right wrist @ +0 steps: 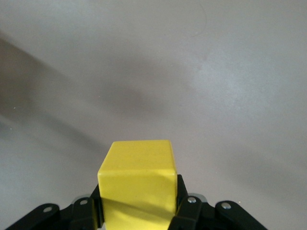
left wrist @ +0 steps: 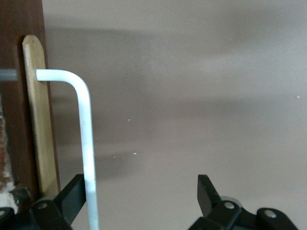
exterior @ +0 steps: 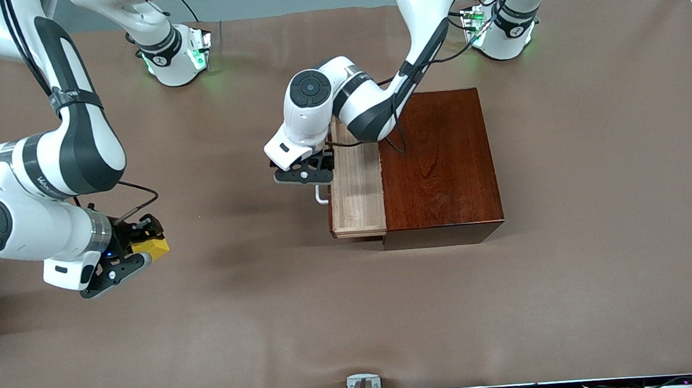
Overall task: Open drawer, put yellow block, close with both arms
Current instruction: 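Grasp the yellow cube with the right gripper while the left gripper pulls further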
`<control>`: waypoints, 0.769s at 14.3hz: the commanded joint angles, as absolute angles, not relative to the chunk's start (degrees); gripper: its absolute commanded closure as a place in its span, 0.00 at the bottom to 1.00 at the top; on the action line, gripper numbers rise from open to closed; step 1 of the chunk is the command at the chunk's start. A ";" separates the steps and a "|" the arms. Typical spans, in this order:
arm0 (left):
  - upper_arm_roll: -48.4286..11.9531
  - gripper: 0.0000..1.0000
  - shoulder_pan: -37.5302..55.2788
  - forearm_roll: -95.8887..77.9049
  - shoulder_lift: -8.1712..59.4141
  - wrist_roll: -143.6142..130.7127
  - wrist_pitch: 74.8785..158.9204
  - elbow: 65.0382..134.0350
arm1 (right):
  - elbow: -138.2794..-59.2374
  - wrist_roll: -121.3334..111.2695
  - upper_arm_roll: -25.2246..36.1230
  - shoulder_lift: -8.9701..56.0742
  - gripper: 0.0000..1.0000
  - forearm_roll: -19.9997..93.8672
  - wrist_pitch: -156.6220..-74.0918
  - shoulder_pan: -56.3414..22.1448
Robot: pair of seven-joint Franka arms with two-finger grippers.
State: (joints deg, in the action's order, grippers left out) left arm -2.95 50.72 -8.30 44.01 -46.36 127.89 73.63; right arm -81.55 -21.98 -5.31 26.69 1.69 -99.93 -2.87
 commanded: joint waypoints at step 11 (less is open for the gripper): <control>-5.71 0.00 51.68 -13.62 45.44 -50.80 132.36 70.05 | -81.74 -27.24 -5.80 25.58 1.00 2.81 -99.14 -2.64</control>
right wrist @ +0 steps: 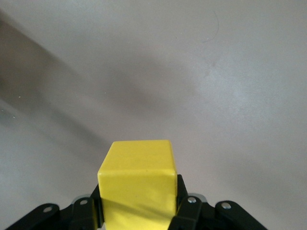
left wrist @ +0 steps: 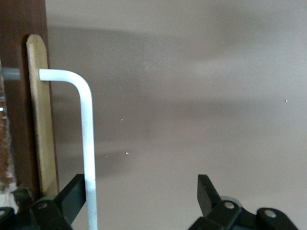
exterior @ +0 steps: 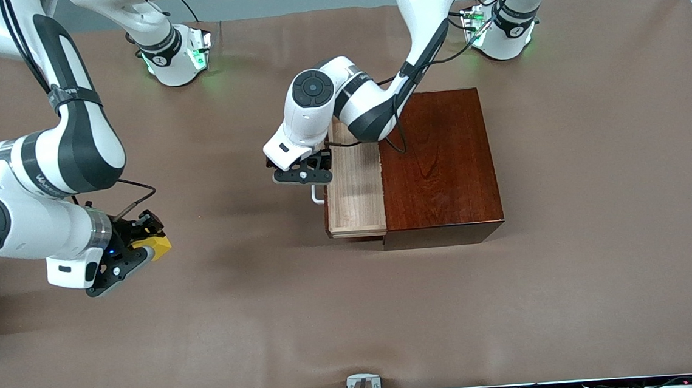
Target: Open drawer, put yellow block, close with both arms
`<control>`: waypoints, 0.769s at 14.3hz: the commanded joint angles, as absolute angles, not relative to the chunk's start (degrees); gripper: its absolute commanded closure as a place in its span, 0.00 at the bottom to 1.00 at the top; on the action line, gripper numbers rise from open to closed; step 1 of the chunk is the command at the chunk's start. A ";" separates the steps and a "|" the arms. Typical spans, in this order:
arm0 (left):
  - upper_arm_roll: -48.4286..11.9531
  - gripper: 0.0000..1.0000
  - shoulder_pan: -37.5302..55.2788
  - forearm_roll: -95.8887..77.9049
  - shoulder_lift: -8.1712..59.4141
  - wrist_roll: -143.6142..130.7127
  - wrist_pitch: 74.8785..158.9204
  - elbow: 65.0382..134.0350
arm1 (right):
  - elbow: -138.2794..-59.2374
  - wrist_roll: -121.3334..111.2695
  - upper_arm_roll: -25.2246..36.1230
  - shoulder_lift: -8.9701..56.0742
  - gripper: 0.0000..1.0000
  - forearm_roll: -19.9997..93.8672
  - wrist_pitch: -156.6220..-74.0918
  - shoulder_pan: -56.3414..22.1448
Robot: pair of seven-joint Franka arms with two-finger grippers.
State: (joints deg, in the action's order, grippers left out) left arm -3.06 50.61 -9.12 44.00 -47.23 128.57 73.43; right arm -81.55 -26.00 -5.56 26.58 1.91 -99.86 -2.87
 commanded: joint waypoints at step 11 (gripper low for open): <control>-1.95 0.00 48.87 -13.10 36.58 -51.24 116.83 70.31 | -81.83 -31.29 -6.24 24.79 1.00 2.81 -99.14 -2.99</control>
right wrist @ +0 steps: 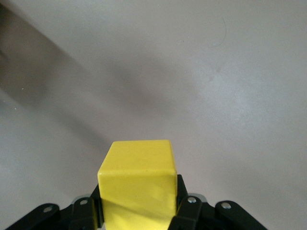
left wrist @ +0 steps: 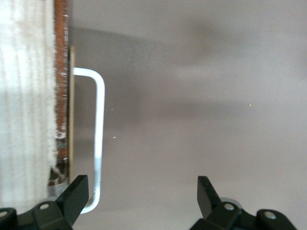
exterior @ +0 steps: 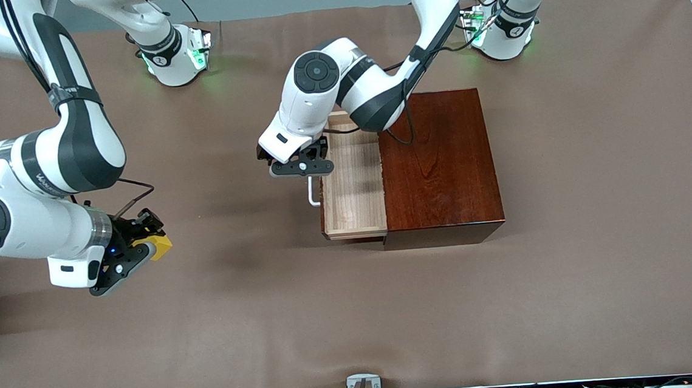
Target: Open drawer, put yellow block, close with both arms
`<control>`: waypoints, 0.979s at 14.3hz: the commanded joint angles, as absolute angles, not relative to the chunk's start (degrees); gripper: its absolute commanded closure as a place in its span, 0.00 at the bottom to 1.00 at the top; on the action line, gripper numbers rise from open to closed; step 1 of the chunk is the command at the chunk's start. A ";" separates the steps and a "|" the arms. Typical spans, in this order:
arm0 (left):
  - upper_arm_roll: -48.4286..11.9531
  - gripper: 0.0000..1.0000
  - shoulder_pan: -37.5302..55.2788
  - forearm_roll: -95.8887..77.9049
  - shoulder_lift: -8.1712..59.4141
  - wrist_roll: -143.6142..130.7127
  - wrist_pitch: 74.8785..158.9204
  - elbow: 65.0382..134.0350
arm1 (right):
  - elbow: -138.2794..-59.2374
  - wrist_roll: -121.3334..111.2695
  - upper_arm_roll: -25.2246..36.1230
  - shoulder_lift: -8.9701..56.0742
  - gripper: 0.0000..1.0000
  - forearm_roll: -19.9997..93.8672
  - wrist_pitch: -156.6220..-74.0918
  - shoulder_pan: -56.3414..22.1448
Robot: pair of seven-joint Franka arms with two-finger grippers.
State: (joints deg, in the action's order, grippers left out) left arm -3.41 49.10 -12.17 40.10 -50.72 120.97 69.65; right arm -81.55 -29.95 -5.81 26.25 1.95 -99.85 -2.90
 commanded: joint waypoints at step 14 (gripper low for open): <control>1.06 0.00 19.44 -5.20 6.69 -17.18 88.86 84.63 | -81.74 -44.56 -6.33 22.32 1.00 2.72 -101.33 -12.55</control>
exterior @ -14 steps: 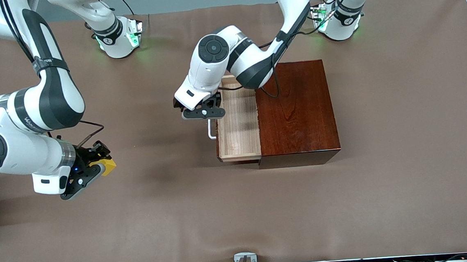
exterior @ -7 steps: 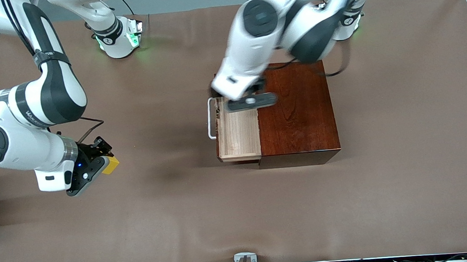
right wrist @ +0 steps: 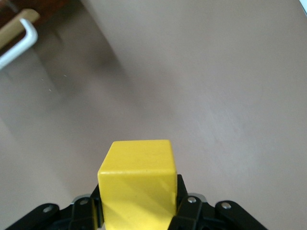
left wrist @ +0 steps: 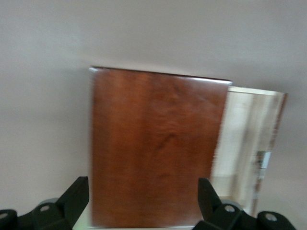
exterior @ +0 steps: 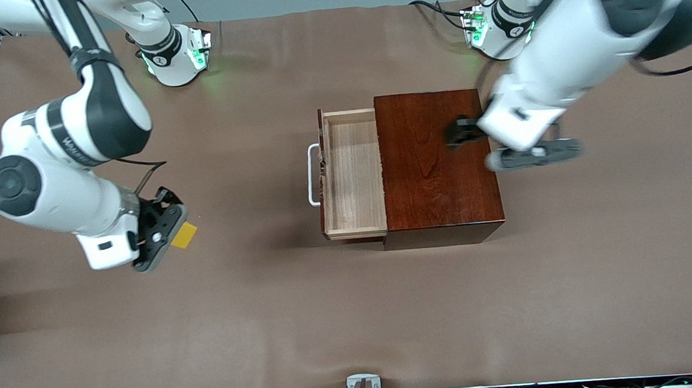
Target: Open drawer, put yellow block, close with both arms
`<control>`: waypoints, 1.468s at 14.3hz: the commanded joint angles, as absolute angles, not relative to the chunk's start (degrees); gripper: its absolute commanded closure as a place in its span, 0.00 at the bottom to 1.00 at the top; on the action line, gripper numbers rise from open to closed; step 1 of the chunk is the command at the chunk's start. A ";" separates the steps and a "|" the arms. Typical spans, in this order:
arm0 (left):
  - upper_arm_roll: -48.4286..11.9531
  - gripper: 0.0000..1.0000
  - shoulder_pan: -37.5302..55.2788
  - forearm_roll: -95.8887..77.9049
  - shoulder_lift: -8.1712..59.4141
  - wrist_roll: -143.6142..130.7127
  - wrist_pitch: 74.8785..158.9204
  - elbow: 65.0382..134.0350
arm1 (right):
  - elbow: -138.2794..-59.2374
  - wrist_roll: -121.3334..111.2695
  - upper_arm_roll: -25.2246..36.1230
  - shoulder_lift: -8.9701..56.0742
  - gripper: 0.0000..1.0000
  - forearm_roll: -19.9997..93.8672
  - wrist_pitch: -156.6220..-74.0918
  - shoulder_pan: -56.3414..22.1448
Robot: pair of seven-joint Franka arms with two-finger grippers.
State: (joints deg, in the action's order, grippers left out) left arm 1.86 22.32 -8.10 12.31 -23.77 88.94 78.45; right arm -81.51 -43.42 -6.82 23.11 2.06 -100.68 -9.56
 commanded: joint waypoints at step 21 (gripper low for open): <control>3.95 0.00 8.79 -0.26 1.41 -2.54 87.45 87.63 | -70.40 -50.10 -5.98 36.29 1.00 1.93 -112.94 -38.14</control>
State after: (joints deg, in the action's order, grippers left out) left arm 3.21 8.47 0.78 3.09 -0.53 86.96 85.97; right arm -74.02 -49.25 -6.79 33.35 2.02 -113.77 -36.89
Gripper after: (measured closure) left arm 0.000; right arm 0.441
